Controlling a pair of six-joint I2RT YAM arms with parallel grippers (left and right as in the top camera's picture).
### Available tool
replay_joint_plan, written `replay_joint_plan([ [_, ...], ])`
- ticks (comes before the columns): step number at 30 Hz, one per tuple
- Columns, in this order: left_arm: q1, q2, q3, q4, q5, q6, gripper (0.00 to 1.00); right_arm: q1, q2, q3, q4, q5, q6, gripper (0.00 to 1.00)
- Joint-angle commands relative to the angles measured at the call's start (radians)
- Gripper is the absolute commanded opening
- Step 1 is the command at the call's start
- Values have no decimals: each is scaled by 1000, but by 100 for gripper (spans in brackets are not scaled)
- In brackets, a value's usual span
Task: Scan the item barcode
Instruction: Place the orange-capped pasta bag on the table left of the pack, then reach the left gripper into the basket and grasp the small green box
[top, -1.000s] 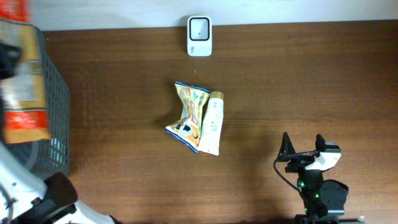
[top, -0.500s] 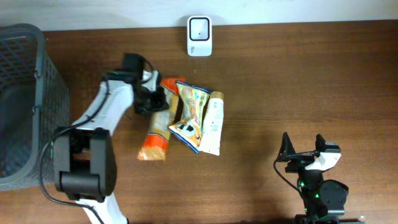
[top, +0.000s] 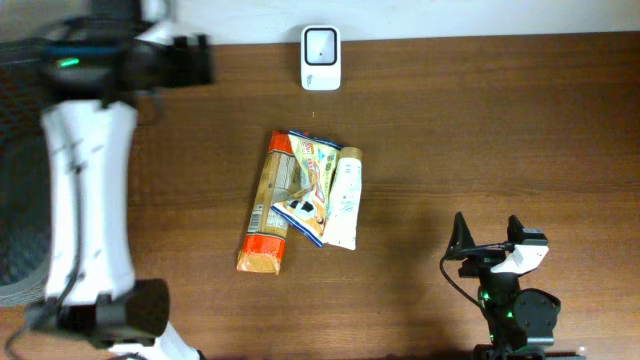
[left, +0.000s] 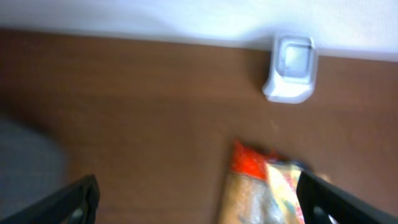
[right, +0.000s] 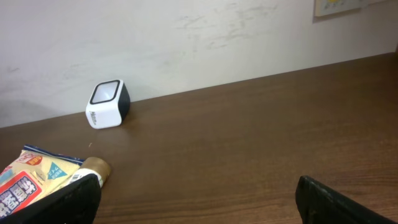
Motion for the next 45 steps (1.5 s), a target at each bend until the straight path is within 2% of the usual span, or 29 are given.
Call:
replay_joint_plan([
  [1,255,-47,91,-92,-94,-40,99,6,-6,-8,-1,5,-6,98],
  [5,594,-31,0,-164,-34,-73,99,6,-6,-8,-1,5,-6,99],
  [7,727,-30,-144,-132,43,-65,99,6,-6,-8,-1,5,-6,99],
  [9,797,-30,-292,-81,126,-24,99,6,-6,-8,-1,5,-6,99],
  [11,861,-29,-536,37,236,94,98,6,-6,-8,-1,5,-6,99],
  [12,872,-23,-611,72,278,135,98,6,-6,-8,-1,5,-6,99],
  [15,877,11,-770,165,295,145,94,6,-6,-8,-1,5,-6,99],
  [17,877,44,-828,200,308,168,84,6,-6,-8,-1,5,-6,99],
  [18,874,68,-854,216,309,172,84,6,-6,-8,-1,5,-6,99],
  [24,867,151,-863,227,449,333,84,6,-6,-8,-1,5,-6,99],
  [29,867,160,-863,239,455,356,84,6,-6,-8,-1,5,-6,99],
  [30,867,161,-863,241,457,355,80,6,-6,-8,-1,5,-6,99],
  [33,869,161,-863,275,526,357,77,6,-6,-8,-1,5,-6,99],
  [36,866,161,-863,270,504,362,68,6,-6,-8,-1,5,-6,99],
  [41,841,162,-919,295,434,361,65,6,-6,-8,-1,5,-6,98],
  [42,841,162,-941,311,435,361,61,6,-6,-8,-1,5,-6,99],
  [45,839,162,-961,323,434,360,37,6,-6,-8,-1,5,-6,99],
])
